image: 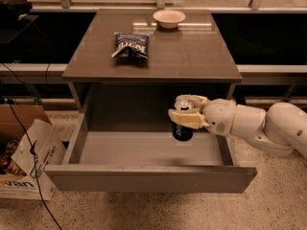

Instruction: Place pepsi can into top drawer

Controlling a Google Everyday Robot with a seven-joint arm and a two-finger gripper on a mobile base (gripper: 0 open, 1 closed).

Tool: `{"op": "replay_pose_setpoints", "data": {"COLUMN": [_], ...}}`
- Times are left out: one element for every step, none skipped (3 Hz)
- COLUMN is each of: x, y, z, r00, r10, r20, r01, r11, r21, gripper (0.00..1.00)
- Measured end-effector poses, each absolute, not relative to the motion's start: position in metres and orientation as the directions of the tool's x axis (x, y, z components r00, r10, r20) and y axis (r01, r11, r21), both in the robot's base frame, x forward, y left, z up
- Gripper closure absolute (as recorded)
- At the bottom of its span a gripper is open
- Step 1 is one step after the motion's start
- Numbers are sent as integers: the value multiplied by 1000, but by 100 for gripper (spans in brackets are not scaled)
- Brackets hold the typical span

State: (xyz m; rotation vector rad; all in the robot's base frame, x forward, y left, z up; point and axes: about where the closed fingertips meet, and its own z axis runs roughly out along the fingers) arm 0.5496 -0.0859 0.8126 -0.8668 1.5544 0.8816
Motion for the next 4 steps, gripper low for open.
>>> {"op": "replay_pose_setpoints", "data": {"x": [553, 559, 571, 581], "y": [-78, -71, -62, -52], "z": [785, 763, 736, 712], "r00": [-119, -110, -110, -123], "r10": [-124, -138, -146, -154], "r20": [-985, -984, -983, -980], "r01": [-897, -905, -919, -928], "r11": [438, 422, 391, 368], "r21": [54, 42, 45, 59], "gripper": [100, 100, 100, 81]}}
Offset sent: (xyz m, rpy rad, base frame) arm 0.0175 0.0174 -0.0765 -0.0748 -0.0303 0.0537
